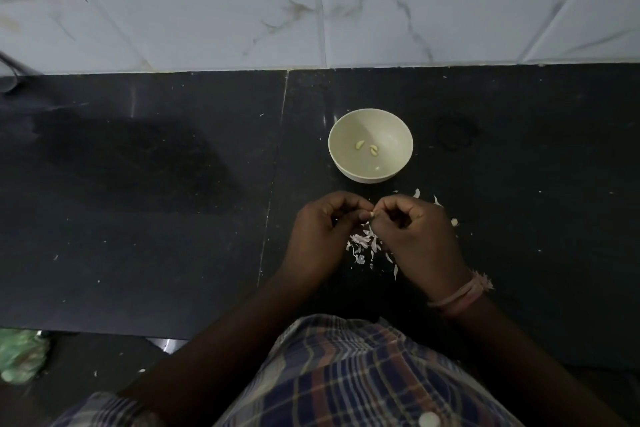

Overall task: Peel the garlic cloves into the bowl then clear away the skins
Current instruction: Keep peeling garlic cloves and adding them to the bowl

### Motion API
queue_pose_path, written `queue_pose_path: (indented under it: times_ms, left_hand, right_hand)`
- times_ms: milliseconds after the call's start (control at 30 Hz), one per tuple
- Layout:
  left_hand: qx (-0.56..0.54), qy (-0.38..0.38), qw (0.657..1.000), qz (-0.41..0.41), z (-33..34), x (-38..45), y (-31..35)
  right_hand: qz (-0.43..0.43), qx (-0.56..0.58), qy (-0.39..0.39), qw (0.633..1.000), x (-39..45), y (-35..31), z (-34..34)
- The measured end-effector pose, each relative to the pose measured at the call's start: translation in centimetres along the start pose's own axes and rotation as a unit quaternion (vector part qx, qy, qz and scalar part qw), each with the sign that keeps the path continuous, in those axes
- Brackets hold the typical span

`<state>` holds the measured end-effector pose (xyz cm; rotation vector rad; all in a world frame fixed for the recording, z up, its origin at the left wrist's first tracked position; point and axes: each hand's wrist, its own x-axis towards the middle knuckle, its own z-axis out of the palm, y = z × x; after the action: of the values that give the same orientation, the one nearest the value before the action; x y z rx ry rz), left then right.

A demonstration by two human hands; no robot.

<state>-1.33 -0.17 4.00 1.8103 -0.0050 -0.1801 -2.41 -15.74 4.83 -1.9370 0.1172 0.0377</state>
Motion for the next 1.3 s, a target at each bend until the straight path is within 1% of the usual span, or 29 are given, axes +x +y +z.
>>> queue_pose_path:
  times_ms: [67, 233, 333, 433, 600, 767, 833, 900, 967, 1000, 1033, 1100, 1133, 1167, 1200, 1300]
  left_hand:
    - [-0.003, -0.002, 1.0, 0.003, 0.0, -0.1, 0.0]
    - [-0.046, 0.008, 0.999, -0.026, -0.3, 0.2, 0.0]
    - [-0.04, 0.014, 0.999, -0.029, -0.4, 0.3, 0.1]
    - [-0.028, 0.021, 0.999, -0.028, -0.4, 0.5, 0.0]
    - [0.016, 0.013, 1.0, 0.001, -0.7, 1.0, -0.2]
    - [-0.046, -0.012, 0.999, -0.015, -0.6, 1.5, -1.1]
    - [-0.061, -0.011, 0.998, -0.022, -0.3, 1.5, -1.2]
    - [-0.066, -0.001, 0.998, -0.019, 0.1, 1.5, -1.4]
    - [-0.095, 0.006, 0.995, -0.033, 0.5, 1.5, -1.6]
    - [-0.14, 0.002, 0.989, -0.057, 0.7, 1.5, -1.6]
    - [-0.215, -0.008, 0.972, -0.09, 0.9, 1.4, -1.6]
    - [-0.378, -0.043, 0.912, -0.151, 1.3, 1.1, -1.5]
    - [-0.428, -0.051, 0.886, -0.171, 1.4, 1.0, -1.6]
    - [-0.454, -0.055, 0.869, -0.189, 1.4, 0.9, -1.7]
    - [-0.462, -0.059, 0.862, -0.202, 1.4, 0.8, -1.8]
    - [-0.465, -0.05, 0.853, -0.232, 1.2, 0.5, -1.8]
  right_hand:
    - [0.01, 0.007, -0.003, 1.0, 0.0, -0.2, 0.0]
    - [0.052, 0.086, -0.014, 0.995, 0.4, -0.5, 0.1]
    - [0.065, 0.116, -0.025, 0.991, 0.4, -0.3, -0.2]
    - [0.062, 0.116, -0.034, 0.991, 0.4, -0.2, -0.2]
    - [0.064, 0.093, -0.039, 0.993, 0.9, -0.4, -0.3]
    - [0.117, 0.192, -0.063, 0.972, 1.4, -0.3, 0.4]
    - [0.136, 0.184, -0.055, 0.972, 1.5, -0.3, 0.6]
    - [0.144, 0.141, -0.039, 0.979, 1.5, -0.2, 0.8]
    - [0.157, 0.144, -0.026, 0.977, 1.6, 0.0, 1.2]
    - [0.166, 0.171, -0.02, 0.971, 1.6, 0.0, 1.3]
    - [0.174, 0.195, -0.01, 0.965, 1.6, 0.0, 1.5]
    - [0.164, 0.216, 0.013, 0.962, 1.3, -0.2, 1.6]
    - [0.149, 0.216, 0.025, 0.965, 1.2, -0.3, 1.5]
    - [0.133, 0.209, 0.035, 0.968, 0.9, -0.4, 1.5]
    - [0.122, 0.198, 0.046, 0.971, 0.8, -0.5, 1.4]
    - [0.094, 0.146, 0.075, 0.982, 0.3, -0.7, 1.3]
